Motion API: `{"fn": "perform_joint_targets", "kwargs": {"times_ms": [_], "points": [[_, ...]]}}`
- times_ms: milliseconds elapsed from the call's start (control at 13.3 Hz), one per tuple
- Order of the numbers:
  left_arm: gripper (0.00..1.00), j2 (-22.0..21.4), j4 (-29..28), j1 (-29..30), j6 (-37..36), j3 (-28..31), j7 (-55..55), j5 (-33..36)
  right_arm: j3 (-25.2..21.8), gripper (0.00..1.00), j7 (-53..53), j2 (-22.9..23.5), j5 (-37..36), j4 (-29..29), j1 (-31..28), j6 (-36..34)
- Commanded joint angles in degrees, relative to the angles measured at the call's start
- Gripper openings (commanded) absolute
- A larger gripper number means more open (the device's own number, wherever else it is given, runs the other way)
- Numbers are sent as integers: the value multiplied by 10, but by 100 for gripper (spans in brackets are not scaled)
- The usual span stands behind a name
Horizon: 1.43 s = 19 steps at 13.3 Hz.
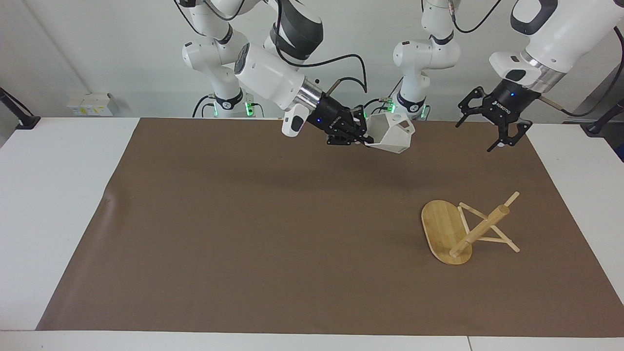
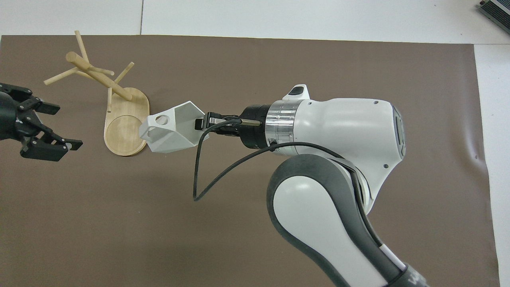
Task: Hang cup on rack
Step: 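Grasp the cup with the left gripper while the right gripper holds it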
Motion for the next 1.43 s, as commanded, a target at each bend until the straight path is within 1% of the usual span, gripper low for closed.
{"fn": "perform_joint_targets", "kwargs": {"times_ms": [0,75,226,302,452,603,754,1056,1357], "points": [[100,-39,-60,4,24,6,84,-44,3,0,4,-4,15,-5,-1,16],[100,-41,-73,15,25,6,123,-70,3,0,6,-3,15,-5,0,24],[100,-33,-89,16,42,5,180,-131,3,0,12,-2,15,-5,6,38],[100,-20,-90,14,51,6,202,-160,3,0,14,-2,15,-5,7,39],[100,4,-88,8,67,3,254,-193,3,0,15,-1,15,-5,14,52],[100,13,-88,-5,69,1,287,-206,3,0,25,3,14,-5,21,66],[100,16,-89,-7,74,0,303,-217,3,0,26,6,14,-5,28,77],[100,14,-94,-33,82,-1,326,-221,3,0,36,15,14,-4,46,110],[100,7,-119,-46,114,-2,340,-228,3,0,35,17,14,-6,46,108]]}}
